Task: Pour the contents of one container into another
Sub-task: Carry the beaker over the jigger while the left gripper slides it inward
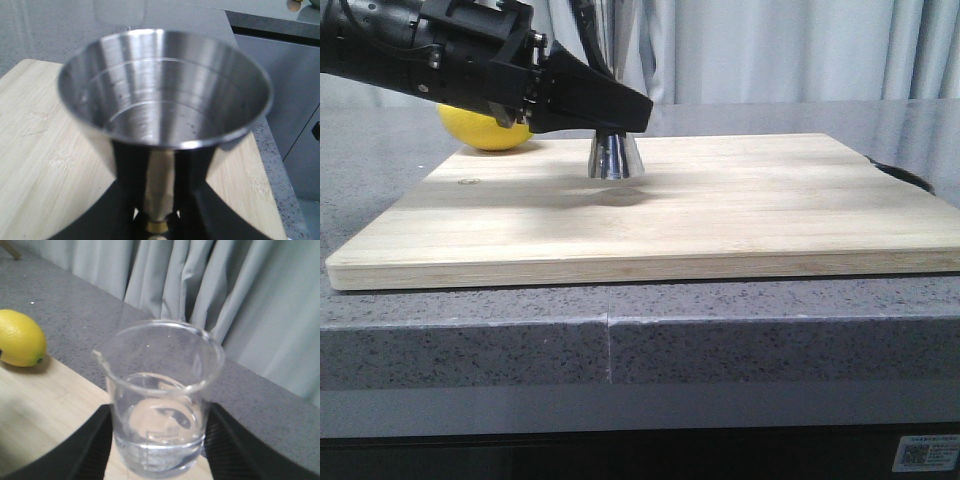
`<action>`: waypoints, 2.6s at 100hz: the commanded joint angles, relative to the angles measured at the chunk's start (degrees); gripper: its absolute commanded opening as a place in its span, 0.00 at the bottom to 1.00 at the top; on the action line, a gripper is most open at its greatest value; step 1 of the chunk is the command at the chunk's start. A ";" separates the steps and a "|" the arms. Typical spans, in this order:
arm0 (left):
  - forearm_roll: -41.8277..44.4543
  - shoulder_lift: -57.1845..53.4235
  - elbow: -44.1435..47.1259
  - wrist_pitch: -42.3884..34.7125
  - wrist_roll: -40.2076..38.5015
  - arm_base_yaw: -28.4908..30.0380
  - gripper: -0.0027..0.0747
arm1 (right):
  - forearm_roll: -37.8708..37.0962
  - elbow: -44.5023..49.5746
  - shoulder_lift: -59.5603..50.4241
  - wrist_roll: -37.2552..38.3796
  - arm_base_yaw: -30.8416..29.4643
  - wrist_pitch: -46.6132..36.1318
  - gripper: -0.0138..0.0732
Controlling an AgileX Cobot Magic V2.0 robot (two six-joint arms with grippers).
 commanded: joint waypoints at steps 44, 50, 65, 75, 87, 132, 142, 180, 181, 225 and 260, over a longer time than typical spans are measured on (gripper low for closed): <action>-3.85 -3.41 -1.64 6.20 -0.03 -1.94 0.02 | -4.48 -1.76 -2.33 0.03 2.80 -2.70 0.52; -3.85 -3.41 -1.64 6.20 -0.03 -2.19 0.02 | -5.11 -1.76 -2.33 0.03 2.80 -2.70 0.52; -3.85 -3.41 -1.64 6.20 -0.03 -2.55 0.02 | -5.75 -1.76 -2.33 0.03 2.80 -2.70 0.52; -3.85 -3.41 -1.64 6.20 -0.03 -2.90 0.02 | -6.38 -1.76 -2.33 0.03 2.80 -2.89 0.52; -3.85 -3.41 -1.64 6.20 -0.03 -3.20 0.02 | -7.02 -1.76 -2.33 0.03 2.80 -3.11 0.52; -3.85 -3.41 -1.64 6.20 -0.03 -5.15 0.02 | -9.38 -1.76 -2.33 0.03 2.80 -4.47 0.52; -3.85 -3.41 -1.64 6.20 -0.03 -5.15 0.02 | -9.62 -1.76 -2.33 0.03 2.80 -4.72 0.52; -3.85 -3.41 -1.64 6.20 -0.03 -5.15 0.02 | -11.74 -1.76 -2.33 0.03 3.63 -4.98 0.52; -3.85 -3.41 -1.64 6.20 -0.03 -5.15 0.02 | -11.74 -1.76 -2.33 0.03 3.75 -4.98 0.52; -3.37 -3.41 -1.64 6.20 -0.03 -5.15 0.02 | -14.56 -1.76 -2.33 0.03 4.11 -5.47 0.52; -3.38 -3.41 -1.64 6.20 -0.03 -5.23 0.02 | -16.15 -1.76 -2.33 0.03 4.11 -5.74 0.52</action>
